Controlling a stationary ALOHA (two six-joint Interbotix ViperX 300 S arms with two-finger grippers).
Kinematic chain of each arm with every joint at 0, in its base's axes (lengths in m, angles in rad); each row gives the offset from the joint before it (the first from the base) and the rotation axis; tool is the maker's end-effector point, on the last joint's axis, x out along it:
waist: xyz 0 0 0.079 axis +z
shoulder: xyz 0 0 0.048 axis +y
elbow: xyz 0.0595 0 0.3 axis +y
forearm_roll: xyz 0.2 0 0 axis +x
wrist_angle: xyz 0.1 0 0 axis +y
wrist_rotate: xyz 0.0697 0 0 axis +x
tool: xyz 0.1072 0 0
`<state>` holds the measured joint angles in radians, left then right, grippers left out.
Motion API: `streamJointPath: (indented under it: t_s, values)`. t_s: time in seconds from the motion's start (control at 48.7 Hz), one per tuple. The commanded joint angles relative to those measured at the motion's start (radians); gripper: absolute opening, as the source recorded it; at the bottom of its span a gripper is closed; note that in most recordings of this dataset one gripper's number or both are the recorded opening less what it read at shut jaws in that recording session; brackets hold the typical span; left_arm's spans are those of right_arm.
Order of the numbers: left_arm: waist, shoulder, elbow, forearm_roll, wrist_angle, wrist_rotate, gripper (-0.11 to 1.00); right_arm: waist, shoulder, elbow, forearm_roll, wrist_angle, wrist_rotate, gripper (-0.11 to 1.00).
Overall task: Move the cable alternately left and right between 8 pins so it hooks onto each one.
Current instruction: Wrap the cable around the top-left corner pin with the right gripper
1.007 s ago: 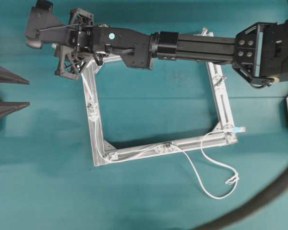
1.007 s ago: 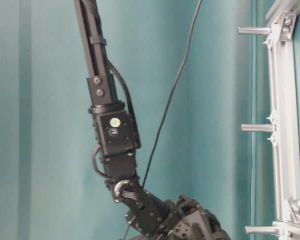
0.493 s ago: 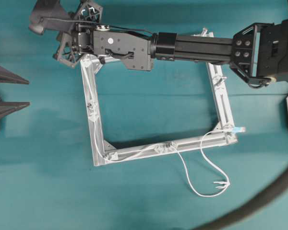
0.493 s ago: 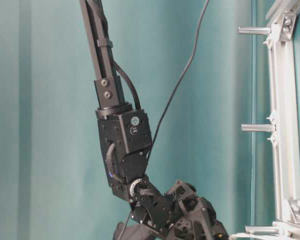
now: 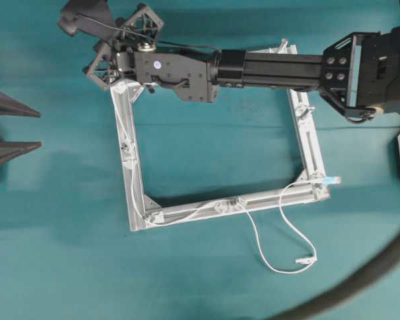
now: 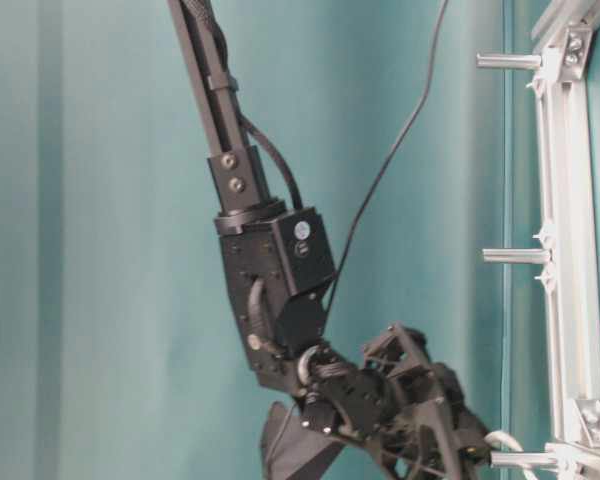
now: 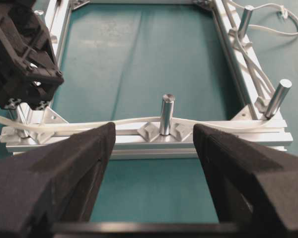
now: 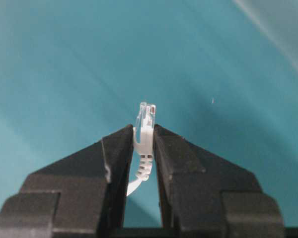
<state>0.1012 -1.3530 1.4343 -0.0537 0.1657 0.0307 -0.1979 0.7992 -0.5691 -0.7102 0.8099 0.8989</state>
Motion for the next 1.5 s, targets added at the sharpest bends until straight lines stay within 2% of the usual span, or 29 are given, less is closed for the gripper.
streamJointPath:
  t_s: [0.0, 0.185, 0.473, 0.719, 1.212, 1.315, 1.479]
  values:
    - [-0.003, 0.006, -0.009, 0.002, -0.006, 0.008, 0.74, 0.003, -0.075, 0.017, -0.006, -0.008, 0.014, 0.15]
    - [-0.003, 0.008, -0.009, 0.002, -0.006, 0.008, 0.74, 0.017, -0.138, 0.112, -0.008, -0.052, 0.023, 0.15]
    - [-0.003, 0.008, -0.011, 0.002, -0.006, 0.008, 0.74, 0.044, -0.264, 0.313, -0.011, -0.117, 0.152, 0.15]
    - [-0.003, 0.008, -0.011, 0.002, -0.006, 0.008, 0.74, 0.071, -0.333, 0.446, -0.006, -0.181, 0.161, 0.15]
    - [-0.002, 0.008, -0.011, 0.002, -0.006, 0.008, 0.74, 0.086, -0.350, 0.479, -0.005, -0.308, 0.120, 0.15]
    - [-0.003, 0.006, -0.009, 0.002, -0.006, 0.008, 0.74, 0.087, -0.364, 0.499, 0.006, -0.270, 0.147, 0.15]
    - [-0.003, 0.008, -0.011, 0.002, -0.006, 0.008, 0.74, 0.092, -0.396, 0.552, 0.005, -0.219, 0.233, 0.15]
